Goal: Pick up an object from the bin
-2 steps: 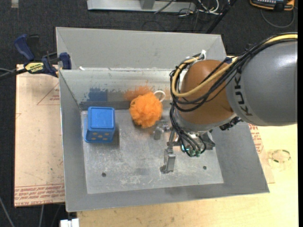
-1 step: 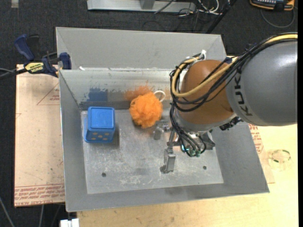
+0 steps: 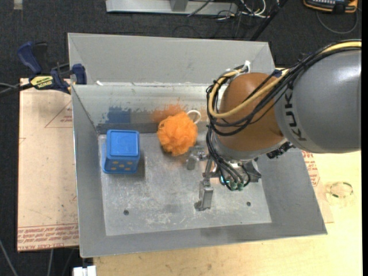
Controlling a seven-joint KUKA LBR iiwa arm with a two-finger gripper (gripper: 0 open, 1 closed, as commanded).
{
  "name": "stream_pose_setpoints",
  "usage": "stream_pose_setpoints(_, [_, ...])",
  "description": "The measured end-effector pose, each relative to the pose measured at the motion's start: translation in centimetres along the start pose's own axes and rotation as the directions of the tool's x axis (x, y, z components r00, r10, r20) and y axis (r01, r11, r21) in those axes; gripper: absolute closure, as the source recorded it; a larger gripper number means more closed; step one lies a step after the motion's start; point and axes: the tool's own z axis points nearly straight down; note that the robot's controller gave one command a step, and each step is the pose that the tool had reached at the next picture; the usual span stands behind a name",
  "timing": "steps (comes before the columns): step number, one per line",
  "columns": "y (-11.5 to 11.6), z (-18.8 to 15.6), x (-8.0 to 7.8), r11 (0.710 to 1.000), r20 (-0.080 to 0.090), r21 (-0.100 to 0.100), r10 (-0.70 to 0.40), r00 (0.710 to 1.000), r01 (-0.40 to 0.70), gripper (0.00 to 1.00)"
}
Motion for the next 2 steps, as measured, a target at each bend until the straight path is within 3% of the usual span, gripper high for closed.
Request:
stream_pose_setpoints(1, [0.1,-0.6,-4.1,0.999,0.0,-0.001,0.045,0.999,-0.045,0.0])
stream_pose_setpoints(2, [-3.2,-2.3,-4.9,0.967,0.003,-0.002,0.255,0.967,-0.255,0.0])
